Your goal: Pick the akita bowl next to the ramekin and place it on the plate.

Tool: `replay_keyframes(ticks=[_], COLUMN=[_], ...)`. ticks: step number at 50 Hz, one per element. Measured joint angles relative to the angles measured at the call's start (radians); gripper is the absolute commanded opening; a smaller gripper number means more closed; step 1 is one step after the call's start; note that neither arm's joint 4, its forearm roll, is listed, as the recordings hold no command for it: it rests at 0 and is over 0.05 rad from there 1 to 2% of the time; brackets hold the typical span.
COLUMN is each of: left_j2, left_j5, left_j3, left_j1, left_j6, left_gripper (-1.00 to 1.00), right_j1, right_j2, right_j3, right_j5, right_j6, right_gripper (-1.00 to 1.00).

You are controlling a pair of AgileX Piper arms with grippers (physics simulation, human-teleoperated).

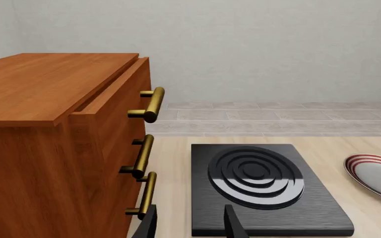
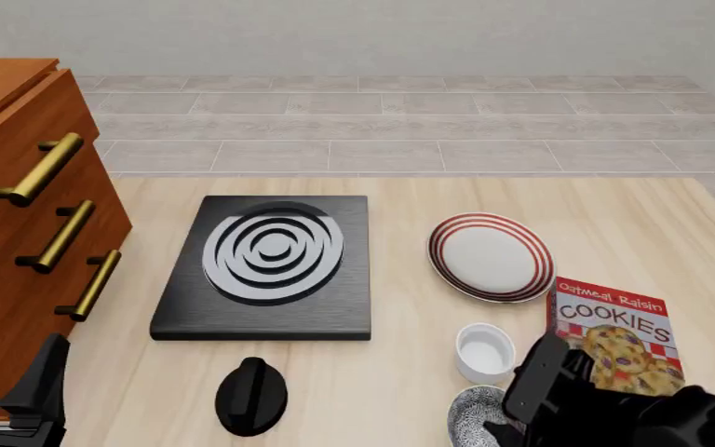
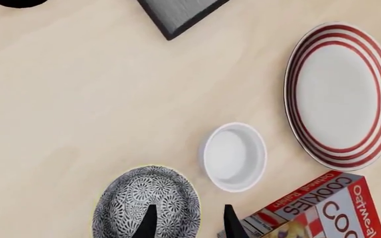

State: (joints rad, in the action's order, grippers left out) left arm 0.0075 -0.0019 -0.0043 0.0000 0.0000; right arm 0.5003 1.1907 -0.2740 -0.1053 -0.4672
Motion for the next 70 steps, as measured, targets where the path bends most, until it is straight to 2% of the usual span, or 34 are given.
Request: replay_keyframes(ticks=[60,61,70], left_j2=[0.000,0.000,0.000], left_j5=[0.000,0.000,0.000], left_j3=[0.000,0.000,0.000], left_j1=[0.000,0.000,0.000], left_j6=[0.000,0.000,0.000], left_gripper=[1.00,1.00,1.00], right_j1=[0.005,0.005,0.002], right_j2=[0.083,0.084,0.078], right_j3=[0.038,0.039,0.035], right_j5=[0.105,0.106,0.112], right_j6=[-0.005,-0.004,-0.007], right_gripper=[1.00,-1.00,-1.00])
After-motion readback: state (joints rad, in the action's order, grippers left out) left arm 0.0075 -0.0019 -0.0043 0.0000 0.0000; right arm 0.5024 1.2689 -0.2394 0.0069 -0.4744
